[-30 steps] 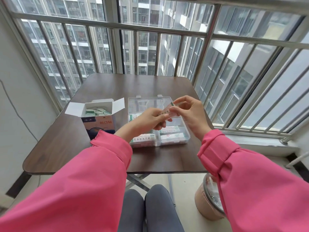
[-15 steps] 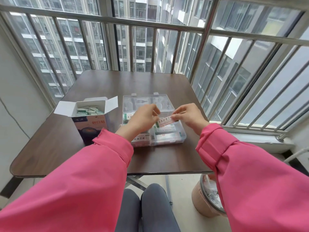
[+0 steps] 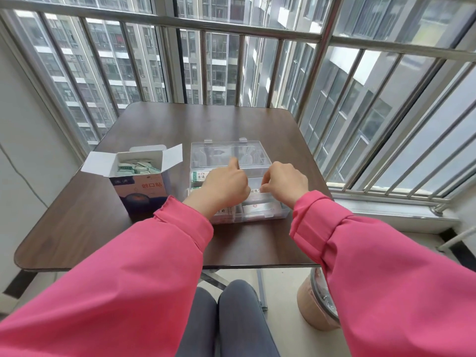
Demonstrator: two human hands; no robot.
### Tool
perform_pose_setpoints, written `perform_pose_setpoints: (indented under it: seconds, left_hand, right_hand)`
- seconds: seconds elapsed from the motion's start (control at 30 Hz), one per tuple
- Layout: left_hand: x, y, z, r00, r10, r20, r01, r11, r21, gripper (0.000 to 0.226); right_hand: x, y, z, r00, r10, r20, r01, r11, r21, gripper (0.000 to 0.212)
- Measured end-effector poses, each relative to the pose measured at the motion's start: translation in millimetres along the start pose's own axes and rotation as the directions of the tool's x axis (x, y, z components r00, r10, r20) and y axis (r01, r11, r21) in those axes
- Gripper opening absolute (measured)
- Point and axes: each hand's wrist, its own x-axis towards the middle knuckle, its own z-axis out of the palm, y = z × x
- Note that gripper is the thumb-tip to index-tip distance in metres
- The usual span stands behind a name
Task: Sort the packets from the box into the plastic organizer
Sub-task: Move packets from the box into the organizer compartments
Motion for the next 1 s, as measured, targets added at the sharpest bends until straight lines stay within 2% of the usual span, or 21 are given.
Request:
perform_pose_setpoints:
  seconds: [0.13, 0.27, 0.43, 0.5, 0.57, 0.63, 0.7, 0.77, 0.87, 0.93, 1.0]
  left_hand:
    - [-0.1, 0.4, -0.2, 1.000, -0.003, -0.025, 0.003, 1.000, -0.009, 0.035]
    - [-6.6, -0.9, -3.9, 0.997, -0.013, -0.075, 0.005, 0.995, -0.100, 0.031]
    - [-29.3, -10.1, -13.6, 0.973, -0.021, -0.229, -0.036, 0.969, -0.243, 0.028]
    - [-43.7, -15.9, -16.5, 0.933, -0.038, -0.358, -0.077, 0.951, -0.301, 0.026]
    - [-59.0, -24.8, -21.0, 0.856, -0.065, -0.512, -0.120, 0.940, -0.320, 0.024]
    - [-74.6, -39.2, -25.9, 0.770, -0.121, -0.626, -0.106, 0.944, -0.312, 0.024]
    - [-86.6, -61.0, -28.8, 0.719, -0.196, -0.667, -0.031, 0.950, -0.312, 0.029]
    - [-93.1, -88.3, -30.8, 0.741, -0.244, -0.626, 0.075, 0.956, -0.284, 0.042]
    - [-100.9, -130.3, -34.7, 0.866, -0.259, -0.428, 0.207, 0.964, -0.165, 0.077]
    - [-102.6, -149.7, -36.9, 0.938, -0.250, -0.241, 0.244, 0.968, -0.055, 0.099]
    - [-102.4, -158.9, -37.7, 0.965, -0.233, -0.120, 0.233, 0.972, -0.015, 0.108]
  right_hand:
    - [-1.0, -1.2, 3.2, 0.999, -0.020, -0.036, 0.017, 0.997, -0.078, 0.020]
    - [-2.4, 0.4, 1.2, 1.000, -0.004, -0.026, 0.003, 0.998, -0.061, 0.022]
    - [-14.0, -4.8, -11.3, 1.000, 0.003, -0.023, -0.003, 1.000, -0.020, 0.024]
    - [-22.5, -14.4, -17.6, 0.997, -0.068, -0.030, 0.068, 0.997, 0.019, 0.022]
    - [-31.0, -28.7, -22.0, 0.976, -0.203, -0.082, 0.211, 0.972, 0.105, 0.022]
    - [-39.2, -48.5, -24.7, 0.921, -0.351, -0.169, 0.378, 0.911, 0.166, 0.024]
    - [-44.9, -71.6, -25.7, 0.859, -0.462, -0.221, 0.497, 0.856, 0.141, 0.027]
    - [-48.7, -94.7, -25.1, 0.810, -0.547, -0.212, 0.571, 0.818, 0.069, 0.031]
    - [-48.5, -125.3, -18.9, 0.765, -0.631, -0.129, 0.632, 0.774, -0.041, 0.036]
    - [-46.6, -140.0, -15.2, 0.783, -0.620, -0.054, 0.615, 0.784, -0.082, 0.037]
    - [-45.2, -149.1, -12.4, 0.812, -0.584, -0.009, 0.583, 0.810, -0.060, 0.037]
